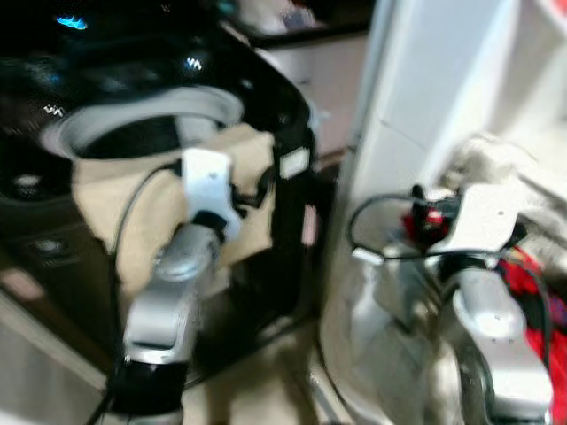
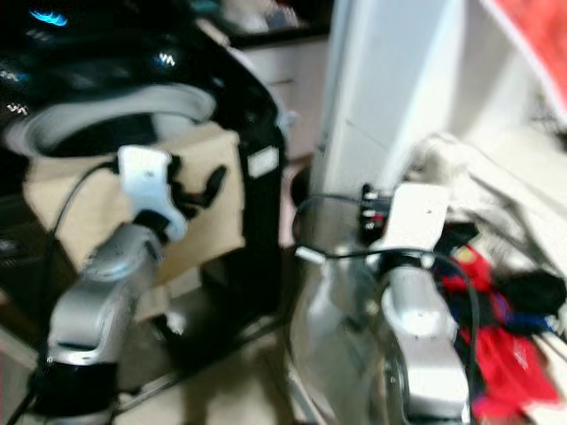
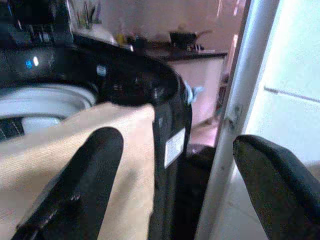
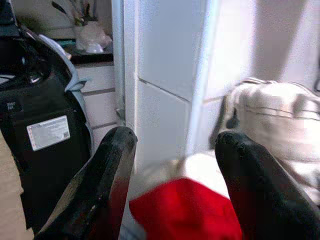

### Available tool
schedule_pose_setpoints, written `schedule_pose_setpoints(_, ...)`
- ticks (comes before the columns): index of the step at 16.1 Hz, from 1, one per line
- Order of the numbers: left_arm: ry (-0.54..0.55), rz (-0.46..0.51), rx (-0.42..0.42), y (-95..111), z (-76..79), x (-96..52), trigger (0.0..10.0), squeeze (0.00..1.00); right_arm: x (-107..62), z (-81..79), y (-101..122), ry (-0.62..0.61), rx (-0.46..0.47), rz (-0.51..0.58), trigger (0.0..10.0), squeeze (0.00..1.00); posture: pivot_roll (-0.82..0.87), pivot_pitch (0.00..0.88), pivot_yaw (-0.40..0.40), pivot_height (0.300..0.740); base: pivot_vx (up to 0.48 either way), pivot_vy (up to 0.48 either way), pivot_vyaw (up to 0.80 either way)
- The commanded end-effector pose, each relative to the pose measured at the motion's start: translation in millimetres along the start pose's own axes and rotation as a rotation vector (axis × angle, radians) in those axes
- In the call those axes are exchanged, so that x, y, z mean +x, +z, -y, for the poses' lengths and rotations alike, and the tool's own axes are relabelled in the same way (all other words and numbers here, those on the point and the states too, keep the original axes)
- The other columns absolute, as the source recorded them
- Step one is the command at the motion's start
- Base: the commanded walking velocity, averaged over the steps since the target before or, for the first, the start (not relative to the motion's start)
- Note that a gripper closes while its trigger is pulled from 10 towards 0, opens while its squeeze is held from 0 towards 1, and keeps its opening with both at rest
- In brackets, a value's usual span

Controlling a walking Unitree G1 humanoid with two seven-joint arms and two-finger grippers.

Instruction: Clothes washing

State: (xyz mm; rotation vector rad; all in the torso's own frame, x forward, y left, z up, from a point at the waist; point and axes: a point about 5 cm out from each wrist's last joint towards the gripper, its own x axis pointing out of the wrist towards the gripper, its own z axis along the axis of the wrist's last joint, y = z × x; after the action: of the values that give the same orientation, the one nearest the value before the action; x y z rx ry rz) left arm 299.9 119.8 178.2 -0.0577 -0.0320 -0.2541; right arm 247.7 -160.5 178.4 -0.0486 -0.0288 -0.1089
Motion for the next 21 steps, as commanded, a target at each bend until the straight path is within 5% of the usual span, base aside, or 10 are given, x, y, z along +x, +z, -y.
schedule_pose_setpoints(1,-0.014,0.019,-0.007,7.6,1.0,1.0,10.0,0.00,-0.4,3.4,7.2,-0.017,-0.006,0.019,10.0,0.00,-0.20,0.000,0.000,0.740,0.000,0.000,-0.80)
schedule_pose_setpoints(5,0.002,0.066,0.073,13.9,-2.2,3.1,10.0,0.00,-1.2,2.7,8.1,-0.013,-0.014,-0.003,10.0,0.00,-0.20,0.000,0.000,0.740,0.000,0.000,-0.80)
schedule_pose_setpoints(11,-0.023,0.054,0.076,11.3,2.6,5.2,10.0,0.00,-0.9,9.6,3.2,-0.024,-0.023,-0.036,10.0,0.00,-0.20,0.000,0.001,0.740,0.000,0.282,-0.69)
schedule_pose_setpoints(14,-0.025,0.046,0.081,9.9,3.7,6.0,10.0,0.00,-0.1,10.2,3.2,-0.011,-0.022,-0.039,10.0,0.00,-0.21,0.000,0.000,0.740,0.000,0.480,0.00)
schedule_pose_setpoints(16,-0.004,0.036,0.140,9.6,2.8,6.1,10.0,0.00,0.0,8.5,4.1,0.005,-0.021,-0.035,10.0,0.00,-0.20,0.000,-0.004,0.740,0.000,-0.240,0.00)
schedule_pose_setpoints(21,0.024,0.048,0.105,8.6,-0.5,5.1,10.0,0.00,3.3,4.8,8.0,0.046,-0.024,-0.013,10.0,0.00,-0.20,0.000,-0.011,0.740,0.000,-0.192,0.00)
